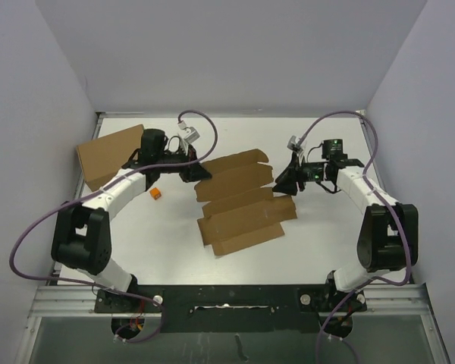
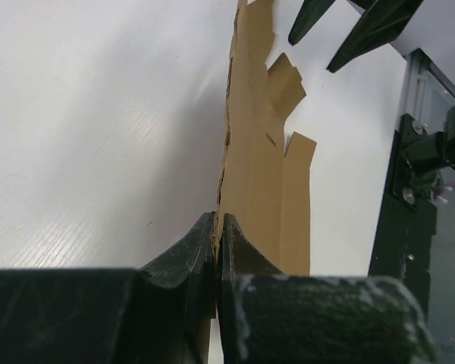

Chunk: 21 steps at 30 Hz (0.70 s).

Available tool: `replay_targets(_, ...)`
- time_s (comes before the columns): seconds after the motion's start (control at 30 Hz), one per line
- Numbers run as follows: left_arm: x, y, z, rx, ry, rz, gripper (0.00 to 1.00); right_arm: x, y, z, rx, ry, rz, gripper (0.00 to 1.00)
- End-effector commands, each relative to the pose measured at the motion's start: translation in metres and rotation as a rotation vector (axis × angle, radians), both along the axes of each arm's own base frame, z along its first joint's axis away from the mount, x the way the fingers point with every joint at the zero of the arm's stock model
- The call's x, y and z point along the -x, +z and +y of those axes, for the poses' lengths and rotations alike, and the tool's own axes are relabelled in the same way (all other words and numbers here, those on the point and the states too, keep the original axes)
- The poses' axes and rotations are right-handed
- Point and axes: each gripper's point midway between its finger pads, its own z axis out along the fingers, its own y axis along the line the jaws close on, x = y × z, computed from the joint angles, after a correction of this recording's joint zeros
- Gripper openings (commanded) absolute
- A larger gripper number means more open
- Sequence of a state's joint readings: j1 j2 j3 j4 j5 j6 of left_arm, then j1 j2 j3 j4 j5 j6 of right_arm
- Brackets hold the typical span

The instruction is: Fold the paper box

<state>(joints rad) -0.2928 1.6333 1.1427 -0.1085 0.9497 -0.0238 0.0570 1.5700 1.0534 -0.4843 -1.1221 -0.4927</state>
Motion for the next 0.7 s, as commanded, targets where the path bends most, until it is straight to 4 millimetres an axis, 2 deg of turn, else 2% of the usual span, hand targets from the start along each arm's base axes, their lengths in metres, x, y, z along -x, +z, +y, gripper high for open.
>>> replay_targets(0.0, -0.009, 0.056, 0.010, 0.088, 0.146, -0.236, 0.00, -0.005, 0.046, -0.009, -0.038, -0.006, -0.106, 0.49)
replay_targets(0.13, -0.007, 0.052, 0.027, 0.079, 0.283, -0.253, 0.00, 0.000, 0.045, -0.016, -0.026, 0.001, -0.130, 0.52)
replay_targets(0.33, 0.000, 0.046, 0.047, 0.095, 0.436, -0.273, 0.00, 0.009, 0.020, -0.013, 0.023, 0.038, -0.120, 0.51)
replay_targets(0.53, 0.010, 0.045, 0.050, 0.133, 0.451, -0.289, 0.00, 0.009, -0.001, 0.003, 0.055, 0.049, -0.076, 0.51)
replay_targets(0.67, 0.013, 0.049, 0.047, 0.174, 0.445, -0.268, 0.00, -0.004, -0.014, -0.001, 0.101, -0.025, -0.019, 0.51)
